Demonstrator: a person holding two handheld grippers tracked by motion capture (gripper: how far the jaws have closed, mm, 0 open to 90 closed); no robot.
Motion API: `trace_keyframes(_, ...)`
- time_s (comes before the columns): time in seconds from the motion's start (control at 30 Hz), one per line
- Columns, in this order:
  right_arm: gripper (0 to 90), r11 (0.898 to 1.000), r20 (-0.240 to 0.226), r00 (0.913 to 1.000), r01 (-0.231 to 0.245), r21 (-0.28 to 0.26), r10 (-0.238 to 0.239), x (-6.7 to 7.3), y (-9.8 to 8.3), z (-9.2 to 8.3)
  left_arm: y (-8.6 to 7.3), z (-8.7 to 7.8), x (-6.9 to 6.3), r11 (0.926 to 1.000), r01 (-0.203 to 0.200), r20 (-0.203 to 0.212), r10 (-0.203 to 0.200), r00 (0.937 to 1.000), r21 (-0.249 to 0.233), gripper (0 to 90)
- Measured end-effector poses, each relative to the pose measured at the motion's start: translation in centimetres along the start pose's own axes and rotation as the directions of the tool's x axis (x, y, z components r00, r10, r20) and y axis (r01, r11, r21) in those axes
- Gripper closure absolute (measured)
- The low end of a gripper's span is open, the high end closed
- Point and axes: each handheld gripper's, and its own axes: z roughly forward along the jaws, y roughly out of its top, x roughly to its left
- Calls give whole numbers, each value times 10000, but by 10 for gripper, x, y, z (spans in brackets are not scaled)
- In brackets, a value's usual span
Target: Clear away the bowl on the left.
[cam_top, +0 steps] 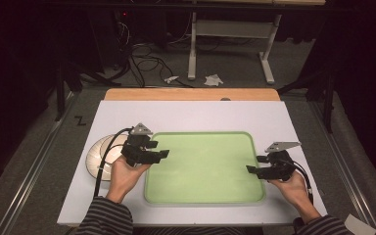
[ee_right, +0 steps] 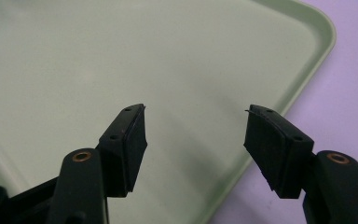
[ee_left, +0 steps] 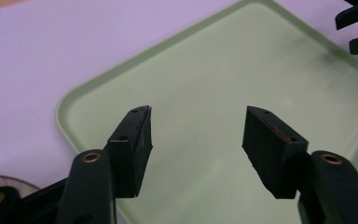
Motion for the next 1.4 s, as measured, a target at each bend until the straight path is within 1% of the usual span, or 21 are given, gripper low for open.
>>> trace_keyframes(0.03, 400, 10000, 0, 10000, 0, 0, 0, 0, 0, 0, 0, 0, 0, 10000, 0, 0, 0, 10000, 0, 431)
trace_keyframes(0.13, 399, 10000, 1, 10000, -33, 65, 33, 0, 0, 0, 2, -1, 3, 9999, 68, -246, -70, 9997, -92, 432)
trace_keyframes(0.27, 400, 10000, 17, 10000, 2, 32, -2, 0, 0, 0, 6, -5, 6, 9996, 155, -322, -162, 9993, -234, 429)
trace_keyframes(0.3, 399, 10000, 26, 10000, 36, 44, -36, 0, 0, 0, 7, -6, 7, 9996, 104, -342, -112, 9994, -248, 428)
trace_keyframes(0.33, 399, 10000, 35, 10000, 43, 68, -43, 1, 0, 0, 10, -8, 9, 9985, 305, -380, -322, 9988, -448, 423)
trace_keyframes(0.37, 399, 10000, 35, 10000, 43, 68, -43, 1, 0, 0, 10, -8, 9, 9985, 305, -380, -322, 9988, -448, 419)
trace_keyframes(0.4, 399, 9999, 37, 10000, 45, 100, -46, 2, 0, 0, 13, -11, 12, 9971, 463, -386, -487, 9981, -606, 415)
trace_keyframes(0.43, 399, 9999, 37, 10000, 45, 100, -46, 2, 0, 0, 13, -11, 12, 9971, 463, -386, -487, 9981, -606, 412)
trace_keyframes(0.5, 399, 9999, 39, 9999, 117, 105, -117, 2, 0, 0, 16, -14, 15, 9952, 580, -417, -614, 9972, -783, 404)
trace_keyframes(0.53, 399, 9999, 44, 9999, 93, 111, -94, 2, 0, 0, 17, -15, 17, 9949, 550, -474, -591, 9971, -846, 398)
trace_keyframes(0.67, 399, 9999, 56, 9999, 91, 114, -91, 2, 0, 0, 19, -16, 18, 9931, 666, -483, -715, 9963, -970, 397)
trace_keyframes(0.7, 399, 9999, 50, 9999, 130, 112, -131, 2, 0, 0, 19, -17, 19, 9941, 559, -551, -611, 9966, -926, 397)
trace_keyframes(0.8, 399, 9998, 36, 9998, 179, 107, -179, 2, 0, -1, 20, -17, 20, 9939, 561, -613, -621, 9962, -945, 397)
trace_keyframes(0.83, 399, 9998, 36, 9998, 179, 107, -179, 2, 0, -1, 20, -17, 20, 9925, 650, -648, -719, 9953, -1031, 397)
trace_keyframes(0.9, 399, 9997, 36, 9998, 213, 96, -213, 2, 0, -1, 21, -18, 21, 9922, 652, -762, -734, 9944, -1058, 400)
trace_keyframes(1.0, 399, 9998, 48, 9998, 173, 118, -173, 2, 0, 0, 22, -19, 25, 9927, 398, -964, -510, 9940, -1140, 421)
trace_keyframes(1.1, 399, 9998, 45, 9998, 181, 122, -182, 2, 0, 0, 23, -19, 26, 9923, 452, -1027, -571, 9931, -1152, 422)
trace_keyframes(1.17, 398, 9998, 44, 9999, 152, 143, -152, 2, 0, 0, 22, -19, 28, 9939, 353, -1119, -470, 9926, -1048, 422)
trace_keyframes(1.2, 399, 9998, 41, 9998, 168, 144, -169, 3, 0, 0, 22, -19, 29, 9937, 337, -1210, -466, 9916, -1064, 422)
trace_keyframes(1.33, 398, 9998, 30, 9999, 167, 134, -167, 3, 0, 0, 23, -20, 32, 9940, 321, -1297, -456, 9905, -1043, 420)
trace_keyframes(1.4, 399, 9998, 31, 9999, 169, 128, -170, 3, 0, 0, 25, -21, 33, 9931, 374, -1352, -524, 9894, -1115, 420)
